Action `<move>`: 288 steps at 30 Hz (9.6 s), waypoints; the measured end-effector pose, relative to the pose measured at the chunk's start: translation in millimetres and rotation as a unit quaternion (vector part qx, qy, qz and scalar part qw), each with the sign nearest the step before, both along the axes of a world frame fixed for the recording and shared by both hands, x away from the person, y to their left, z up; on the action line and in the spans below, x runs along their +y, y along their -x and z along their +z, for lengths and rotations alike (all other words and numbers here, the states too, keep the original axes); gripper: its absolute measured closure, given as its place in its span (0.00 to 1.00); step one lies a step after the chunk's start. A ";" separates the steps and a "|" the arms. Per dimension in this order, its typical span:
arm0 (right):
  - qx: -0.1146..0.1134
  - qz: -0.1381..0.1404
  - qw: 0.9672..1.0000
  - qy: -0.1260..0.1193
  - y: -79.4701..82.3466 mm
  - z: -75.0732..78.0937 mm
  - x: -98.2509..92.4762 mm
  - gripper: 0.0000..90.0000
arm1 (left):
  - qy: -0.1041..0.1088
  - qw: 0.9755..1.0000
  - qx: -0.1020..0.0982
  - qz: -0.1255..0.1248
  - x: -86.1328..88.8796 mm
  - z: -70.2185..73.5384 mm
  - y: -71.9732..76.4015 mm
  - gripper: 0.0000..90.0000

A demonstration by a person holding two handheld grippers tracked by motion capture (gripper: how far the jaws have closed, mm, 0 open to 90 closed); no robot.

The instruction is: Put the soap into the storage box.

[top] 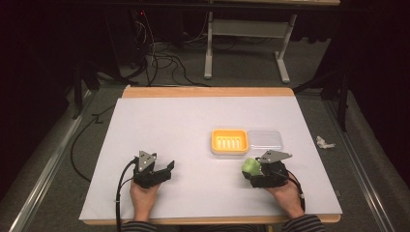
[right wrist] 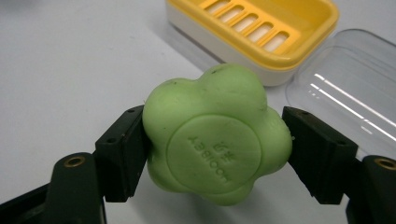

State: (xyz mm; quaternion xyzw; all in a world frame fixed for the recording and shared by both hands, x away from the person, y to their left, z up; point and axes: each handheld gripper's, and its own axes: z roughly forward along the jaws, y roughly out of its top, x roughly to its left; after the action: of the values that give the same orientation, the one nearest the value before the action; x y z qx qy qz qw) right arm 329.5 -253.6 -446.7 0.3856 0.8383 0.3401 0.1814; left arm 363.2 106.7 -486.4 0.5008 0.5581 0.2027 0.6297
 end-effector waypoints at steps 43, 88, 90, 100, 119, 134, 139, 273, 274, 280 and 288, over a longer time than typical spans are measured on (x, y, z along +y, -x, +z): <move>-0.012 0.011 0.999 -0.050 -58.3 73.5 7.5 0.30 | -0.007 1.000 0.012 -0.012 -1.5 -1.2 -1.4 0.27; 0.081 -0.002 0.996 0.040 -127.0 31.9 52.8 0.30 | -0.022 1.000 0.004 -0.007 -3.6 -2.0 0.2 0.27; 0.085 -0.005 0.995 0.046 -127.9 29.9 54.7 0.30 | -0.022 1.000 0.004 -0.007 -3.6 -2.0 0.2 0.27; 0.101 -0.008 0.992 0.070 -130.9 18.9 59.8 0.30 | -0.019 1.000 0.003 -0.006 -3.0 -1.7 0.5 0.26; 0.056 -0.014 0.997 0.049 -125.4 28.0 58.8 0.34 | -0.020 1.000 0.010 -0.006 -3.2 -2.0 -0.8 0.27; 0.023 -0.028 0.999 0.001 -115.8 37.7 42.2 0.34 | -0.019 1.000 0.011 -0.007 -3.0 -2.1 -1.4 0.27; 0.005 -0.036 0.999 -0.011 -110.9 41.0 39.2 0.32 | -0.018 1.000 0.011 -0.006 -3.0 -2.0 -1.2 0.27; -0.114 -0.106 0.981 -0.115 16.3 65.5 -60.1 0.27 | -0.011 1.000 0.008 0.000 -1.5 -1.2 -0.8 0.27; -0.113 -0.106 0.981 -0.116 16.8 64.1 -60.6 0.27 | -0.012 1.000 0.009 0.001 -1.6 -1.3 -0.9 0.27; -0.109 -0.107 0.981 -0.116 19.2 59.7 -61.4 0.27 | -0.015 1.000 0.009 0.001 -2.1 -1.6 -0.9 0.27; -0.106 -0.109 0.982 -0.112 23.2 53.3 -61.8 0.28 | -0.015 1.000 0.008 0.001 -2.4 -1.5 -0.6 0.27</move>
State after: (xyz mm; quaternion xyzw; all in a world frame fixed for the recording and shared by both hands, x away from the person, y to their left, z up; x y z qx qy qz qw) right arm 306.2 -315.5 -393.4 0.4544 0.7236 0.4491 0.2613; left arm 363.8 104.3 -487.9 0.5116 0.5602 0.2079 0.6175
